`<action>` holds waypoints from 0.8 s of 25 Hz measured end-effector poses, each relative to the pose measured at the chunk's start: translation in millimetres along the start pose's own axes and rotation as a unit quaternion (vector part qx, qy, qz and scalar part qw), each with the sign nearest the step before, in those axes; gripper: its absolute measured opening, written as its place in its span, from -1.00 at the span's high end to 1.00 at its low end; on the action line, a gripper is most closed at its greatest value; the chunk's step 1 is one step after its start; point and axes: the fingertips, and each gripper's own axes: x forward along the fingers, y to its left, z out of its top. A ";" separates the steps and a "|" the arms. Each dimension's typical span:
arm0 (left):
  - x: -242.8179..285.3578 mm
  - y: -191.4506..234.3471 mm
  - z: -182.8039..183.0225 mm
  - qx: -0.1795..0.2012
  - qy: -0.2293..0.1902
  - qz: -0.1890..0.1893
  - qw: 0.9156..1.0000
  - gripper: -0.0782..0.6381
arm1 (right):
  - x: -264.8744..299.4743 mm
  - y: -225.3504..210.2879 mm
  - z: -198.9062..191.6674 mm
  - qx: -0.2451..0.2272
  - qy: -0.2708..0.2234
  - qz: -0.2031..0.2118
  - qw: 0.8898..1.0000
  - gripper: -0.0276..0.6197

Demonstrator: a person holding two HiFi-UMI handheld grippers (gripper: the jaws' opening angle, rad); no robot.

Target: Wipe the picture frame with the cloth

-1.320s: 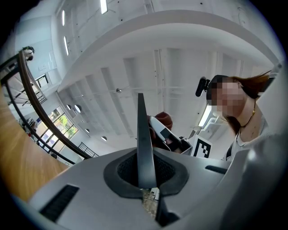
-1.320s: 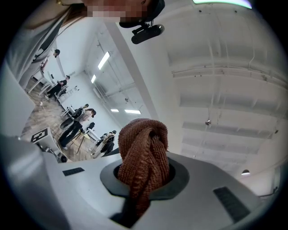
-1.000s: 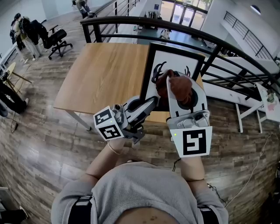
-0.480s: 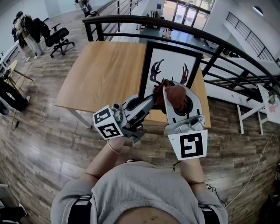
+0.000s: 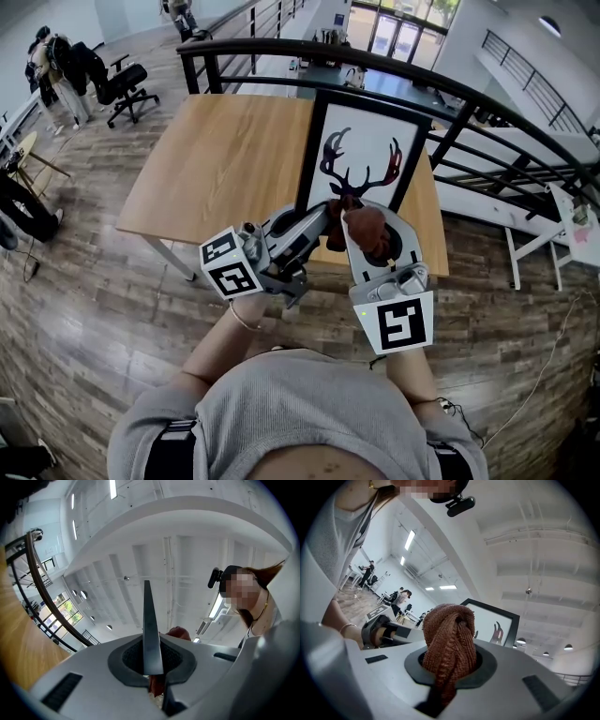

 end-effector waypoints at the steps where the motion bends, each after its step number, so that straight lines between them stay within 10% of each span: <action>1: 0.2 -0.3 0.2 -0.001 -0.001 0.000 1.000 0.73 | -1.5 0.8 -1.1 0.004 0.000 0.002 1.000 0.77; 20: 0.3 -1.3 -1.4 -0.029 -0.028 0.017 0.999 0.73 | -37.6 3.4 -17.0 0.076 0.030 0.031 0.996 0.77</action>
